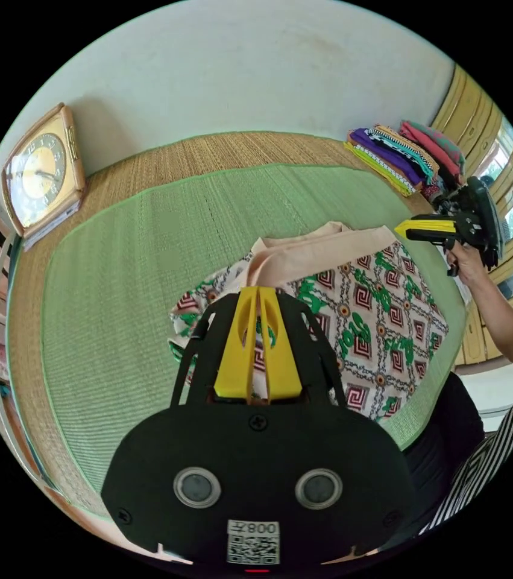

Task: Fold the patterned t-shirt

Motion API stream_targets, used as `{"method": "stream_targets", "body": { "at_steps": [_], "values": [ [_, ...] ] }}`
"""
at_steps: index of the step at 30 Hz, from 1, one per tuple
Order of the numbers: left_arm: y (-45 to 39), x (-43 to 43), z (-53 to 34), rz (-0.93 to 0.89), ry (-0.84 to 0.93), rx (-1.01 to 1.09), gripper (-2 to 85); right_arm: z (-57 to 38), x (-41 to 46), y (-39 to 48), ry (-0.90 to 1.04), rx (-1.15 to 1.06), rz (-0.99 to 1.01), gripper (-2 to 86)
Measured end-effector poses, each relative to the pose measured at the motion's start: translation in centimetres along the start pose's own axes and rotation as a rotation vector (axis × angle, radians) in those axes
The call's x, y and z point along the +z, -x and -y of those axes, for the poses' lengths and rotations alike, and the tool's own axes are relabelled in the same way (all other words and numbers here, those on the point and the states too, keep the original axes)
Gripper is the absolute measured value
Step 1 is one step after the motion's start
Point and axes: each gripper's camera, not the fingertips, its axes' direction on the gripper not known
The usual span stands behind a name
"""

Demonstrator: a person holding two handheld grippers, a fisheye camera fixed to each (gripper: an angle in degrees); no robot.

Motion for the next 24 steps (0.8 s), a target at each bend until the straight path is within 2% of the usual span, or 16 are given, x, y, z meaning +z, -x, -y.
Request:
{"method": "stream_targets", "body": {
  "at_steps": [2,7,9,16,19,22,24],
  "values": [
    [-0.1,0.7,-0.4,-0.028,0.044,0.021,0.1,-0.4,0.8,-0.5,0.028,0.018,0.039,-0.3],
    [-0.1,0.8,0.0,0.29,0.117,0.075,0.1,-1.3,1.2,-2.0,0.036,0.044,0.054,-0.4],
    [0.9,0.2,0.4,0.347,0.108,0.059,0.0,-1.6,1.3,-2.8,0.044,0.051,0.055,-0.4],
    [3.1,-3.1,-1.5,0.298,-0.011,0.009,0.1,-3.7,-0.9,-5.4,-0.038,0.091,0.071,-0.4],
    [3.5,-1.7,-3.1,0.279,0.049,0.025,0.1,-4.2,0.0,-6.6,0.001,0.106,0.064,-0.4],
    [6.0,0.5,-4.6,0.262,0.159,-0.046,0.1,-4.4,1.5,-8.7,0.06,0.15,0.068,-0.3],
    [7.5,0.0,-5.4,0.204,0.113,-0.101,0.1,-4.7,2.0,-10.1,0.071,0.181,0.106,-0.3]
  ]
}}
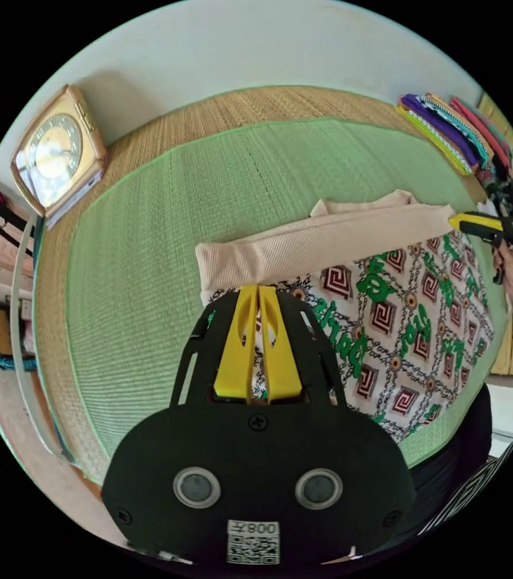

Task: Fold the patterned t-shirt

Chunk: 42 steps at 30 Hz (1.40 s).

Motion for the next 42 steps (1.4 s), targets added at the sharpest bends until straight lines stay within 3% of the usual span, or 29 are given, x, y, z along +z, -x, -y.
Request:
{"method": "stream_targets", "body": {
  "at_steps": [6,10,12,16,20,24,33,35,42],
  "values": [
    [2.9,-2.1,-4.6,-0.153,-0.081,-0.058,0.0,-2.7,-2.9,-1.2,-0.071,-0.003,0.11,0.2],
    [4.2,-1.5,-10.0,-0.26,-0.016,-0.107,0.1,-6.7,-3.7,1.5,-0.039,-0.077,0.196,0.5],
    [4.6,-0.2,-12.1,-0.25,0.069,-0.129,0.1,-8.4,-3.3,2.6,0.005,-0.103,0.217,0.6],
    [6.9,-0.3,-15.3,-0.321,0.036,-0.21,0.1,-11.2,-2.5,3.3,0.098,-0.119,0.194,0.7],
    [7.9,-1.5,-17.7,-0.329,-0.014,-0.221,0.1,-12.9,-5.4,2.9,0.041,-0.101,0.189,0.6],
    [9.2,0.8,-20.2,-0.294,0.103,-0.249,0.1,-15.6,-4.8,3.0,0.127,-0.1,0.187,0.5],
    [11.6,1.2,-23.2,-0.32,0.067,-0.293,0.1,-19.2,-6.9,1.1,0.135,0.008,0.219,1.0],
    [11.8,2.6,-23.7,-0.308,0.142,-0.268,0.1,-20.4,-7.7,0.0,0.122,0.058,0.205,1.4],
    [13.0,3.0,-26.3,-0.303,0.123,-0.294,0.1,-26.1,-11.1,-6.1,0.05,0.332,0.152,5.1]
  ]
}}
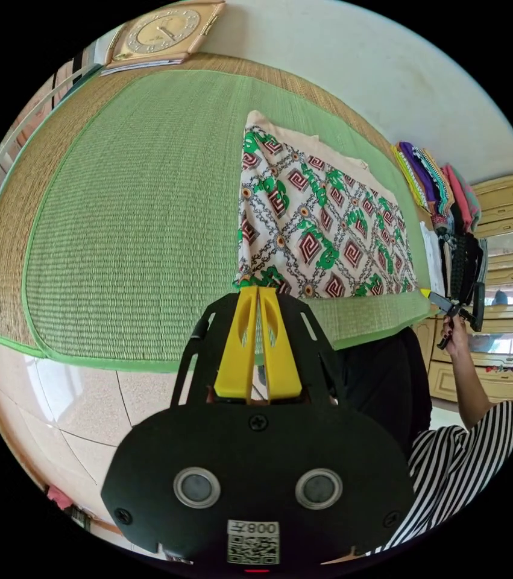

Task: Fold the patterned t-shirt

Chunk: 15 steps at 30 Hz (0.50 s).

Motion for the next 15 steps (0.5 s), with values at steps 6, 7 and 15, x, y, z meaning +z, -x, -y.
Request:
{"method": "stream_targets", "body": {
  "at_steps": [6,7,15],
  "values": [
    [1.4,0.5,-1.1,-0.04,-0.026,-0.049,0.2,-0.3,-0.3,-3.1,-0.008,0.096,0.065,6.0],
    [1.1,0.4,-1.5,-0.05,-0.03,-0.03,0.2,-0.4,-0.3,-3.6,-0.012,0.118,0.082,6.2],
    [0.3,0.8,-3.4,-0.094,-0.086,-0.009,0.1,-2.1,-0.9,-6.1,-0.039,0.19,0.239,6.6]
  ]
}}
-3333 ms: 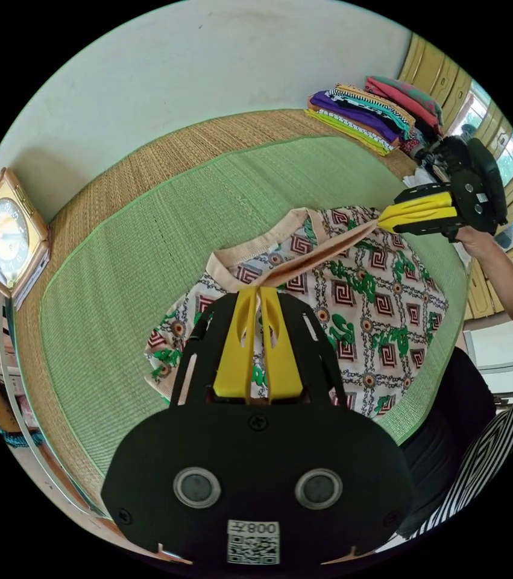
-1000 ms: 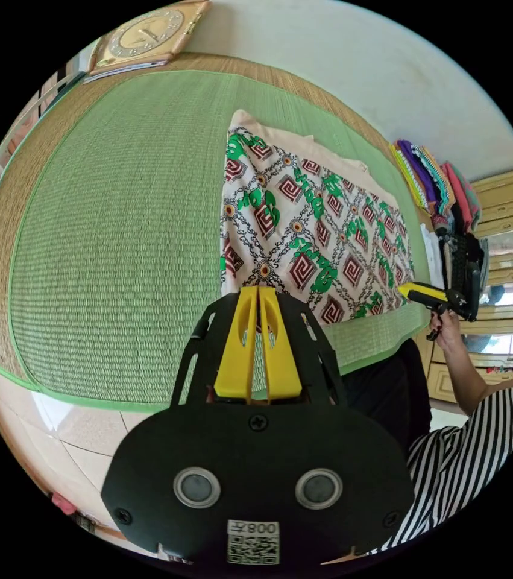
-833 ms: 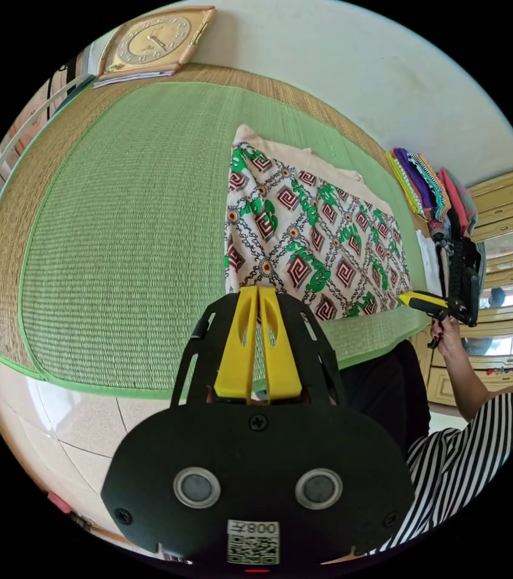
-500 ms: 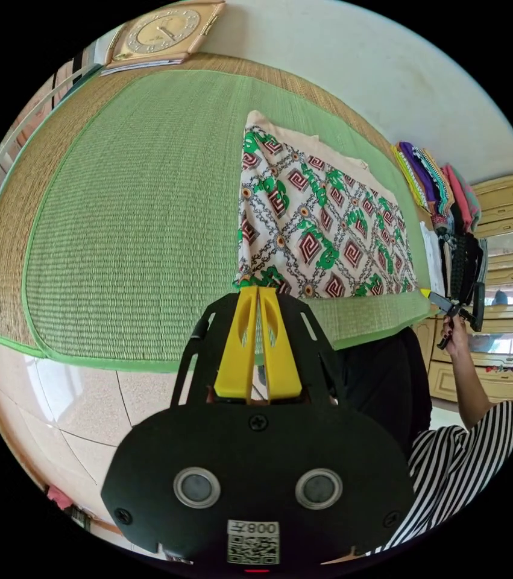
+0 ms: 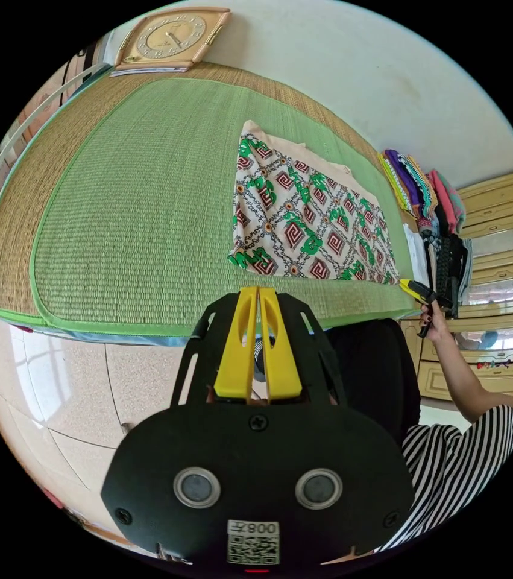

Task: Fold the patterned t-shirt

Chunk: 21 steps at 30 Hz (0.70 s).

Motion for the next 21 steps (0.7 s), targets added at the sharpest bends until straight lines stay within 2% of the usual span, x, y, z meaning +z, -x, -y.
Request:
{"method": "stream_targets", "body": {
  "at_steps": [8,12,21],
  "values": [
    [0.0,3.1,2.4,-0.03,-0.016,-0.06,0.1,-0.4,-0.4,-0.3,0.037,-0.007,-0.016,6.5],
    [0.2,5.3,2.5,0.026,0.044,-0.069,0.1,-0.1,-0.3,-0.4,0.074,0.012,-0.062,3.0],
    [-0.4,7.3,1.2,-0.114,-0.003,-0.047,0.0,-0.2,-1.6,-0.3,0.105,0.096,-0.088,0.4]
  ]
}}
